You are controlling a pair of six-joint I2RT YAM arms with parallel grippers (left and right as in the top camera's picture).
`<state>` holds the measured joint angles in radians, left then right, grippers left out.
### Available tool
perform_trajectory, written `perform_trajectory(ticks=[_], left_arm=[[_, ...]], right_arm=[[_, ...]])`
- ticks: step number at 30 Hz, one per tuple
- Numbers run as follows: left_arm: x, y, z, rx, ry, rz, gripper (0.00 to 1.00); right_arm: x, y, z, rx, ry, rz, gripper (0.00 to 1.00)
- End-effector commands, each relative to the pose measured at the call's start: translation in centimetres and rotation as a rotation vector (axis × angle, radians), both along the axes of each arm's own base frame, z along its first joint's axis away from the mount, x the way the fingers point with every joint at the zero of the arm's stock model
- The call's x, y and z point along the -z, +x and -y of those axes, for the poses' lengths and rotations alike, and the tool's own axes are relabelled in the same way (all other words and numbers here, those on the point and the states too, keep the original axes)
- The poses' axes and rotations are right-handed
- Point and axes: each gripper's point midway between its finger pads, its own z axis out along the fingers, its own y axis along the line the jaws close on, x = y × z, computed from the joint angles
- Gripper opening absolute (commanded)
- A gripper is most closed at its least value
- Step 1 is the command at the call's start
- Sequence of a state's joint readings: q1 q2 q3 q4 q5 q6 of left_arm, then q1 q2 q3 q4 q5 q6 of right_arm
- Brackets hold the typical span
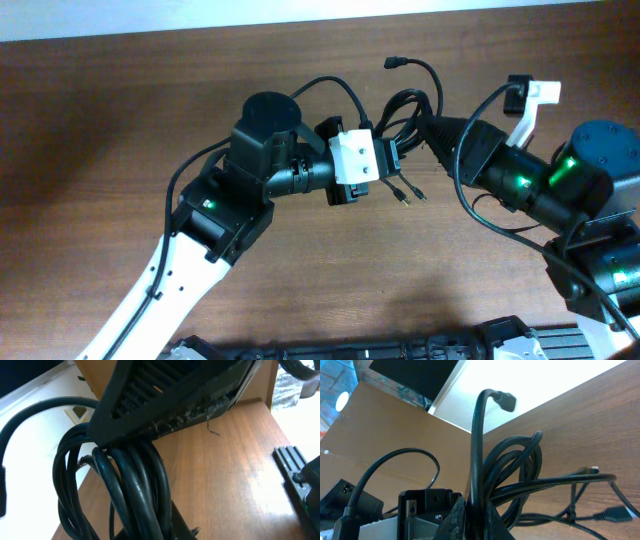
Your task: Untangle cables
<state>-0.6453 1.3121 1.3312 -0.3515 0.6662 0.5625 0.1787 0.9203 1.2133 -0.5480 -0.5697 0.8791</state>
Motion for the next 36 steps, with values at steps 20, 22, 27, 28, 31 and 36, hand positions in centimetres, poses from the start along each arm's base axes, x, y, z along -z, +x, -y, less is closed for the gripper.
perform_trajectory(ticks=[20, 22, 27, 28, 31, 36], left_arm=[[-3.5, 1.8, -1.0, -0.206, -0.255, -0.515, 0.84], [-3.2, 2.1, -1.3, -0.230, -0.262, -0.581, 0.71], [-2.3, 1.6, -1.3, -0.224, -0.230, -0.623, 0.67], [-2.6, 1.0, -1.1, -0.185, -0.231, -0.625, 0.64], [-2.8, 0.4, -0.9, -0.147, -0.231, -0.628, 0.59], [-0.7, 2.1, -1.0, -0.236, -0.196, -0.658, 0.47]], right_arm=[[1.2, 0.4, 0.1, -0.032, -0.129, 0.066, 0.04], [1.1, 0.4, 0.1, -0.032, -0.128, 0.069, 0.04], [0.6, 0.5, 0.0, -0.031, -0.124, 0.095, 0.04], [0.6, 0.5, 0.0, -0.031, -0.124, 0.094, 0.04], [0.6, 0.5, 0.0, -0.031, -0.124, 0.095, 0.04], [0.5, 0.2, -0.4, -0.060, -0.114, 0.097, 0.04]])
